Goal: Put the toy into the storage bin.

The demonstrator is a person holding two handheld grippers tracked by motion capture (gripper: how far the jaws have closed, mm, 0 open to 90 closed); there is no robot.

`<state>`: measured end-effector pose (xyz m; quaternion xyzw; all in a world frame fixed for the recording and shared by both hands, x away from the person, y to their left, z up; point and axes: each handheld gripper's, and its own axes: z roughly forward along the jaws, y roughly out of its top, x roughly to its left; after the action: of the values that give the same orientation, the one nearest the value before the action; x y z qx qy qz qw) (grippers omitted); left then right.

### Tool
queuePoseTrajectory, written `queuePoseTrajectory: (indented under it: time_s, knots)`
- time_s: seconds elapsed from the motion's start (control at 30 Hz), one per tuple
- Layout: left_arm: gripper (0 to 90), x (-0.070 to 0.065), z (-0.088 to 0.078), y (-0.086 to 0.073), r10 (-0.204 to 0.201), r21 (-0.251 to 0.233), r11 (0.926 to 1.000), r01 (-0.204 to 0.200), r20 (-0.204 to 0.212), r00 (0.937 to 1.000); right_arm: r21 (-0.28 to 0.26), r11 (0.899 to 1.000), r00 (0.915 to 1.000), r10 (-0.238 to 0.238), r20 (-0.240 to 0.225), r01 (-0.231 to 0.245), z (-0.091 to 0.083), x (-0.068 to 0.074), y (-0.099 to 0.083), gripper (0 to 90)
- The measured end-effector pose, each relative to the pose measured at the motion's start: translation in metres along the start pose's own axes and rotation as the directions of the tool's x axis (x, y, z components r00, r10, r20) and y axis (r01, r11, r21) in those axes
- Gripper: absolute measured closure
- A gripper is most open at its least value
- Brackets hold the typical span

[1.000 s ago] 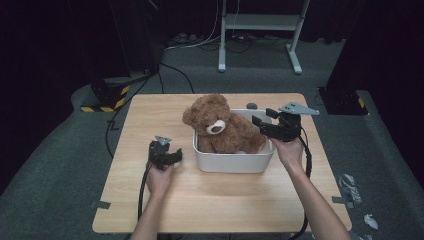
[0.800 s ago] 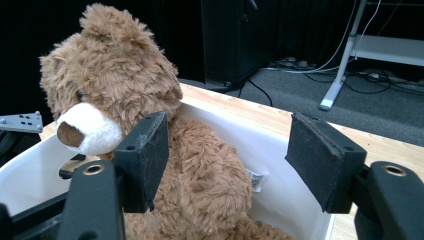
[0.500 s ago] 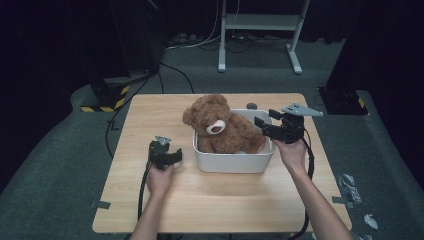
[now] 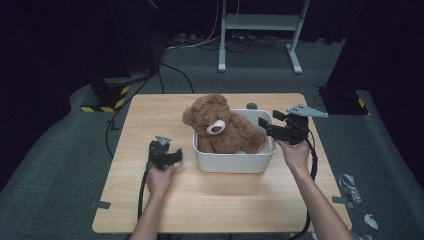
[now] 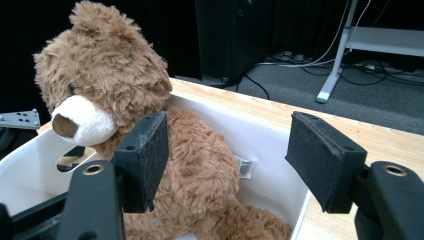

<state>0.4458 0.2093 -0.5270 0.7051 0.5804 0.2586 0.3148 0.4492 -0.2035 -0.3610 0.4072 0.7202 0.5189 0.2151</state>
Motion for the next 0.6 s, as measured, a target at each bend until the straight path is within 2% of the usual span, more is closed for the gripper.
queuePoseTrajectory:
  time_s: [0.6]
  knots:
    - [28.8, -0.0002, 0.0000, 0.0000, 0.000, -0.001, 1.0000, 0.000, -0.001, 1.0000, -0.006, 1.000, 1.0000, 0.001, 0.010, -0.001, -0.0084, -0.0060, -0.0047, 33.6]
